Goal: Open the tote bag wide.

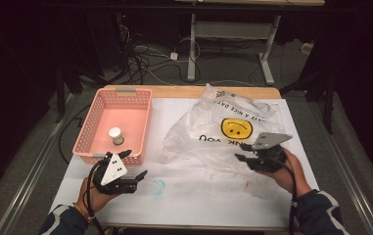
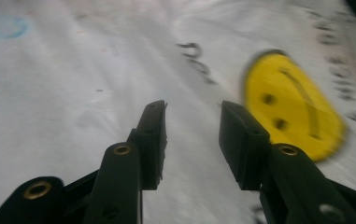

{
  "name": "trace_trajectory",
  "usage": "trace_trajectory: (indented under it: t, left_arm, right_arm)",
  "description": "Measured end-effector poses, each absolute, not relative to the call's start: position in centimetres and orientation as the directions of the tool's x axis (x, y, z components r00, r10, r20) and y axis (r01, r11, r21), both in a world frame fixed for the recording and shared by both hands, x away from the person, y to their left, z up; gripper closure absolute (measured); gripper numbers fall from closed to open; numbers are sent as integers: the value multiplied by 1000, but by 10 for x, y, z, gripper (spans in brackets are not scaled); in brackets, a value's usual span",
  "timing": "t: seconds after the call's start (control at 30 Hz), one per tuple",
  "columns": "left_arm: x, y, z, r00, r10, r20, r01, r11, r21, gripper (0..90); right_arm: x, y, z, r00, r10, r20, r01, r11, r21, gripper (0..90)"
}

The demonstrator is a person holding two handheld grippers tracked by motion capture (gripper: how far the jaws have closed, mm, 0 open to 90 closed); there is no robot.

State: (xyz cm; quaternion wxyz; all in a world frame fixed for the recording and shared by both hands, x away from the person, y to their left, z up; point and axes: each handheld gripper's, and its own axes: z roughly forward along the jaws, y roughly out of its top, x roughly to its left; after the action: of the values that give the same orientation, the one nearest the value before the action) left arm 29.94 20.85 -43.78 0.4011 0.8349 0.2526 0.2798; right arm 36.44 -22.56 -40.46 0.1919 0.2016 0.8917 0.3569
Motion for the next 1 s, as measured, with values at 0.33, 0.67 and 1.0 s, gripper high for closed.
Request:
trace_trajectory:
  t: [0.33,0.67,1.0]
  left_arm:
    - [300,208,-439,722,640,263,198,-556,807,193]
    - [301,207,-440,727,637,254,202,-553,808,193]
    - [302,209,-441,729,638,249,209,-553,806,193]
  right_arm:
    - [368,-176,-427,-857,425,-291,198,793,576,476]
    - [378,-162,-424,-867,399,-298,186,814,551,452]
    - [406,-158,-455,-884,431,-180,298,818,491,666]
